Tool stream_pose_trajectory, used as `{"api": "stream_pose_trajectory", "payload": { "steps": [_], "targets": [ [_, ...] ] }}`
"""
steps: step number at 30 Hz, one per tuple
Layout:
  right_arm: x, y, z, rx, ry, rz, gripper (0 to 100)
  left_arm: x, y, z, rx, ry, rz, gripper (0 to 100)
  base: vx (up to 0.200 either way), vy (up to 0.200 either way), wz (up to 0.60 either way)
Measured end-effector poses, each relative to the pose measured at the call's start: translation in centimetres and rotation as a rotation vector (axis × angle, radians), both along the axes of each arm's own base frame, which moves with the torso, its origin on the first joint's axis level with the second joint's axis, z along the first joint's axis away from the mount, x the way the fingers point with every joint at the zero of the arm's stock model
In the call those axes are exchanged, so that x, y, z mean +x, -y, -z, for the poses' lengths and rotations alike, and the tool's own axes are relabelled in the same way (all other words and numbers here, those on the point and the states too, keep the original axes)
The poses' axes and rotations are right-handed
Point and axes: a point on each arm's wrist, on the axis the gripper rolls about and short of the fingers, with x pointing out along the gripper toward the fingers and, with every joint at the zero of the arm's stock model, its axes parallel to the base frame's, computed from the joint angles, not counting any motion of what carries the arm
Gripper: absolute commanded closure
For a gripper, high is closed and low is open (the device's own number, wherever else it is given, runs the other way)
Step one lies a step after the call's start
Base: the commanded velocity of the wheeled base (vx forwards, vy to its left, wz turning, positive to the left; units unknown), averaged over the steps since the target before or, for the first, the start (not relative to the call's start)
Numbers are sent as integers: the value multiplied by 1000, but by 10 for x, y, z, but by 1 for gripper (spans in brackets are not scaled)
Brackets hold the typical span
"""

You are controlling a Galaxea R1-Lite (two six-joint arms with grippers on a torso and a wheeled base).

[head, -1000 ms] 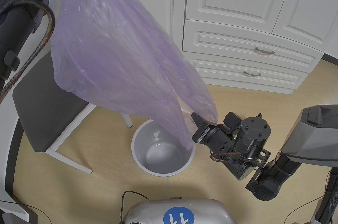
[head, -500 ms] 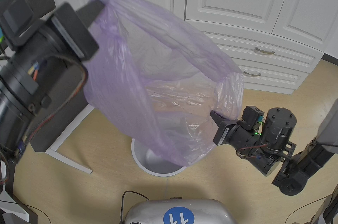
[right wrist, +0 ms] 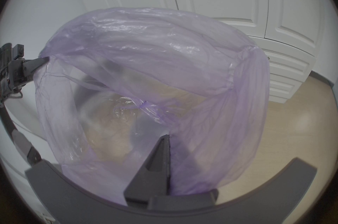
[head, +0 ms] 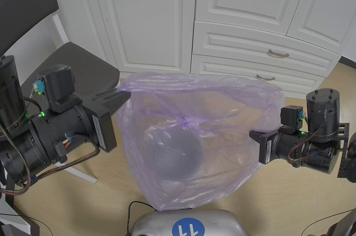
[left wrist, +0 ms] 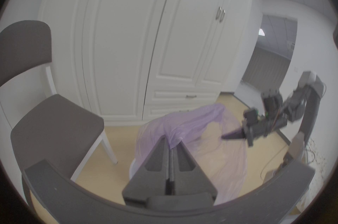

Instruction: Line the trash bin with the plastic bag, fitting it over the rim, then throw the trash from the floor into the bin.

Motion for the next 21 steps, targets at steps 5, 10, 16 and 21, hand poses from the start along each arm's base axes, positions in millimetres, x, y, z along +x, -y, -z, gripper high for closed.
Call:
{"api": "stream_pose_trajectory", "payload": {
  "steps": [5,10,16,21],
  "targets": [
    [-14,10,-8,-128,-79,-26,100,5,-10,14,101,-77,15,100,0,0,0],
    [-22,17,-15,-185,-36,-54,100,10,-16,26,185,-117,21,100,0,0,0],
    [-26,19,-23,-213,129,-59,100,14,-23,46,332,-137,32,100,0,0,0],
    [-29,19,-17,-231,140,-61,100,16,-28,55,385,-156,23,100,0,0,0]
  ]
}}
